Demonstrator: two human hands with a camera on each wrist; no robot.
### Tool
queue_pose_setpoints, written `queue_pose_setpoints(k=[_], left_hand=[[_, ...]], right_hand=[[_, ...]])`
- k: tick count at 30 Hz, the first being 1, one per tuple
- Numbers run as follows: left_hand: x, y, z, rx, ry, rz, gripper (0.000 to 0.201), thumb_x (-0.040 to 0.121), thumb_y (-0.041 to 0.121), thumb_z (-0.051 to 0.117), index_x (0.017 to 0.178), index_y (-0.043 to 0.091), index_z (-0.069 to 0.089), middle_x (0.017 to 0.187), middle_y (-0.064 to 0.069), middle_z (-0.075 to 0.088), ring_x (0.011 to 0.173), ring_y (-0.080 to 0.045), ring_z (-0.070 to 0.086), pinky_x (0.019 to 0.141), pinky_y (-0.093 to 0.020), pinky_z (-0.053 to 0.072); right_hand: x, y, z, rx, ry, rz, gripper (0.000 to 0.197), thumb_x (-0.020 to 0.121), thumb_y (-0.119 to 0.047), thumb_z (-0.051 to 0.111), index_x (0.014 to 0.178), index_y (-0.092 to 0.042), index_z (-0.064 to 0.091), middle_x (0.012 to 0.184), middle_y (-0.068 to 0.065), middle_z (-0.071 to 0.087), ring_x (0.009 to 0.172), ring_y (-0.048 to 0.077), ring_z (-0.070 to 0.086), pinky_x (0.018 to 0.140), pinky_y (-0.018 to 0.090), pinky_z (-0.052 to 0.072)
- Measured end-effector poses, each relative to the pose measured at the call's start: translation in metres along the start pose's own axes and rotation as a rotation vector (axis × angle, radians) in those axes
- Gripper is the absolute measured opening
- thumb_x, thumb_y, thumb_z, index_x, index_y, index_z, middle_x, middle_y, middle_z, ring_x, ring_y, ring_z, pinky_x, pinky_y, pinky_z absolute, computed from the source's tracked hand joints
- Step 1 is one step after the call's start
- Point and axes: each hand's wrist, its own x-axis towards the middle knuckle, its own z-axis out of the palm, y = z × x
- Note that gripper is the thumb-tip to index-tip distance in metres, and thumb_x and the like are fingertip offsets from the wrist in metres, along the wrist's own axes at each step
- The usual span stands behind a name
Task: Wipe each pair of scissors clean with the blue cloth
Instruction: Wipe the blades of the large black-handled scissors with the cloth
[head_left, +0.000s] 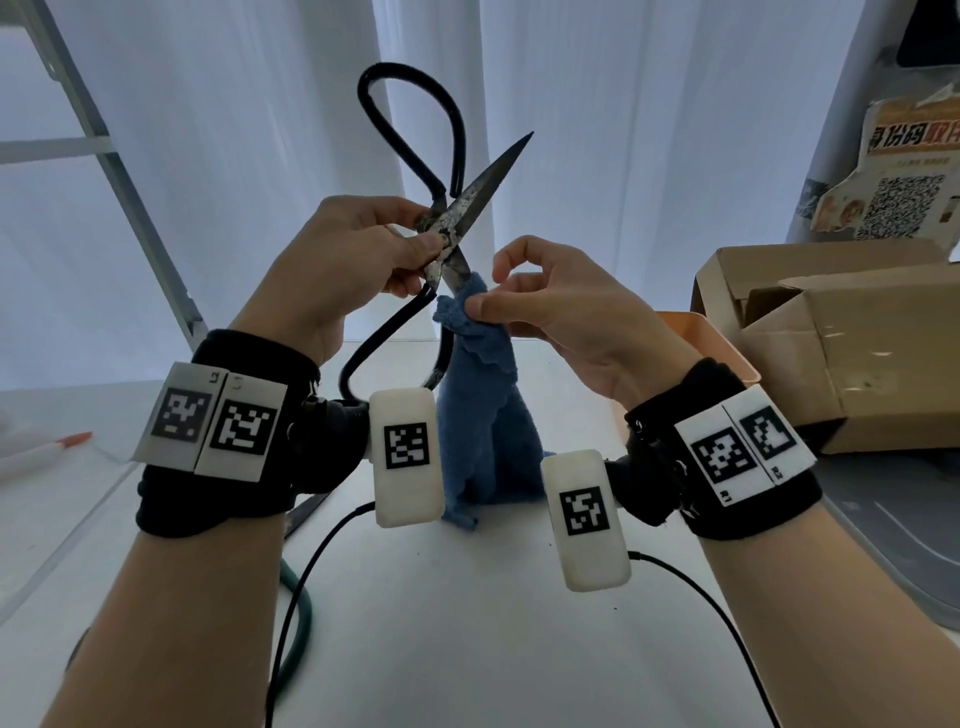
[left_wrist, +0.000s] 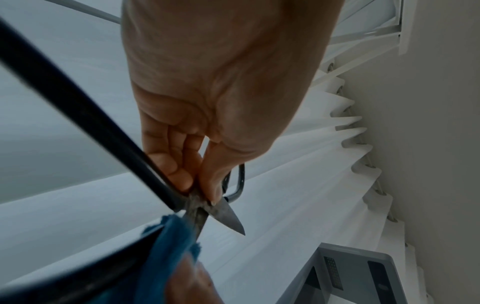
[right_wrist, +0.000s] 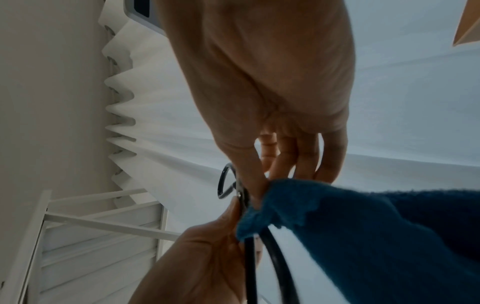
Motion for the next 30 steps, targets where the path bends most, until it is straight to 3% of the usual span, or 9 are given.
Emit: queue_pose_setpoints(k=[2, 6, 10, 14, 18, 23, 27, 30], left_hand=[[0.0001, 0.0007, 0.0001, -0.009, -0.004, 0.002, 0.015, 0.094, 0.011, 0.065, 0.107, 0.008, 0.072, 0.078, -0.008, 0.066, 0.063, -0.015, 0.055, 0.070, -0.025, 0.049], [-0.0002, 0.0001, 0.0006, 0.010, -0.010, 0.010, 0.014, 0.094, 0.011, 0.065, 0.106, 0.009, 0.072, 0.073, -0.005, 0.066, 0.062, -0.014, 0.055, 0.070, -0.026, 0.049], [0.0002, 0.0004, 0.0011, -0.008, -0.011, 0.009, 0.015, 0.095, 0.012, 0.065, 0.107, 0.008, 0.072, 0.075, -0.006, 0.066, 0.062, -0.014, 0.055, 0.069, -0.025, 0.049], [0.0003, -0.0010, 0.0021, 0.007, -0.020, 0.008, 0.014, 0.093, 0.011, 0.066, 0.106, 0.010, 0.072, 0.072, -0.004, 0.065, 0.062, -0.014, 0.055, 0.070, -0.027, 0.049], [0.0010, -0.0008, 0.0021, -0.002, -0.017, 0.020, 0.013, 0.094, 0.011, 0.065, 0.105, 0.010, 0.072, 0.068, -0.001, 0.064, 0.063, -0.014, 0.055, 0.071, -0.028, 0.049], [0.0000, -0.0013, -0.0013, -0.010, 0.000, 0.036, 0.010, 0.094, 0.011, 0.066, 0.101, 0.013, 0.072, 0.070, -0.003, 0.064, 0.064, -0.014, 0.056, 0.073, -0.028, 0.049], [-0.0001, -0.0007, 0.0044, 0.071, -0.016, 0.064, 0.010, 0.096, 0.015, 0.064, 0.104, 0.017, 0.070, 0.075, -0.003, 0.065, 0.066, -0.011, 0.062, 0.068, -0.024, 0.052], [0.0000, -0.0019, 0.0068, 0.100, -0.030, 0.062, 0.010, 0.097, 0.015, 0.063, 0.106, 0.013, 0.067, 0.079, -0.007, 0.065, 0.072, -0.016, 0.069, 0.074, -0.030, 0.061]], right_hand=[[-0.0008, 0.0002, -0.0002, 0.008, 0.008, -0.009, 0.023, 0.084, -0.010, 0.077, 0.088, -0.011, 0.054, 0.082, 0.012, 0.066, 0.077, 0.018, 0.067, 0.078, 0.026, 0.058], [-0.0015, -0.0021, -0.0019, 0.017, -0.030, 0.005, 0.024, 0.084, 0.001, 0.074, 0.093, -0.012, 0.056, 0.081, 0.010, 0.066, 0.081, 0.020, 0.066, 0.075, 0.023, 0.055], [-0.0016, -0.0013, -0.0012, -0.025, -0.015, -0.009, 0.022, 0.086, -0.012, 0.076, 0.086, -0.013, 0.054, 0.084, 0.012, 0.066, 0.078, 0.018, 0.066, 0.074, 0.022, 0.055], [-0.0020, -0.0018, -0.0036, -0.003, -0.087, 0.002, 0.024, 0.087, 0.006, 0.068, 0.098, -0.012, 0.057, 0.088, 0.013, 0.067, 0.082, 0.019, 0.065, 0.083, 0.027, 0.055], [-0.0008, 0.0005, 0.0006, -0.037, -0.009, -0.017, 0.017, 0.089, -0.010, 0.072, 0.097, -0.010, 0.057, 0.076, 0.006, 0.060, 0.077, 0.016, 0.061, 0.081, 0.026, 0.054], [-0.0024, -0.0022, -0.0040, -0.014, -0.114, -0.001, 0.028, 0.085, 0.011, 0.067, 0.099, -0.011, 0.055, 0.078, 0.005, 0.067, 0.081, 0.020, 0.064, 0.088, 0.031, 0.053], [-0.0008, 0.0013, -0.0031, -0.020, -0.001, 0.003, 0.020, 0.087, -0.005, 0.072, 0.097, -0.011, 0.057, 0.074, 0.003, 0.064, 0.077, 0.016, 0.064, 0.086, 0.029, 0.056], [0.0018, 0.0058, -0.0003, 0.010, 0.082, -0.009, 0.019, 0.088, -0.004, 0.072, 0.097, -0.011, 0.057, 0.078, 0.005, 0.063, 0.078, 0.016, 0.064, 0.082, 0.028, 0.055]])
